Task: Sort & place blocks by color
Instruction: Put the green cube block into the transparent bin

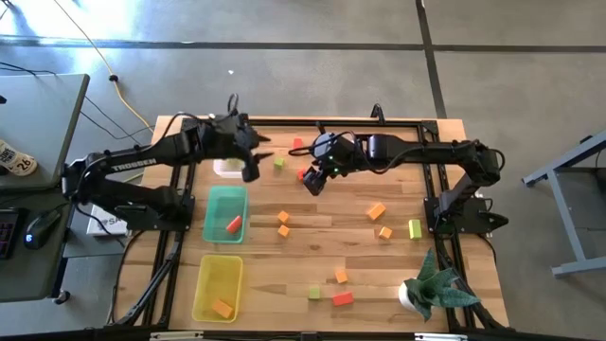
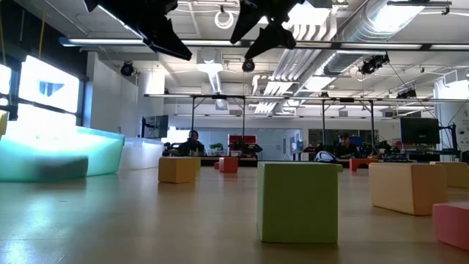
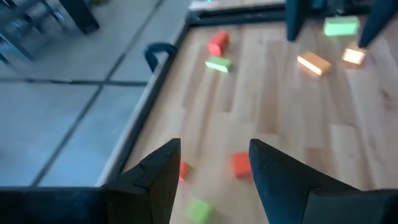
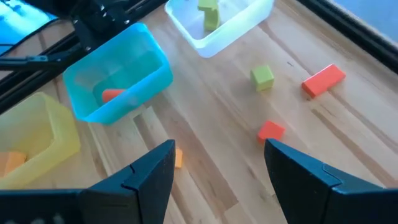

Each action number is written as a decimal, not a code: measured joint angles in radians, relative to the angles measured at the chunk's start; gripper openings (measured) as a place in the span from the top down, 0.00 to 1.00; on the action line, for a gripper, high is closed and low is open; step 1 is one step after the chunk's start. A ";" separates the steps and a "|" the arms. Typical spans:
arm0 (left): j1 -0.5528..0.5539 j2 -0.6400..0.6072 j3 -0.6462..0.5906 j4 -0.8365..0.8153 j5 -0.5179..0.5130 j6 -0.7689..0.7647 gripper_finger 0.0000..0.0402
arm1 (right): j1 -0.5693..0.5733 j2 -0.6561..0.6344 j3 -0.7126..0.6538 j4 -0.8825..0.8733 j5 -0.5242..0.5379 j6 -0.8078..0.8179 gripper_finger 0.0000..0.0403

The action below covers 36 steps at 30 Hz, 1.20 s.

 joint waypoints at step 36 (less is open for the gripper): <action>0.192 0.515 0.251 -0.236 0.190 -0.267 0.55 | -0.078 0.000 0.000 -0.001 0.049 0.007 0.42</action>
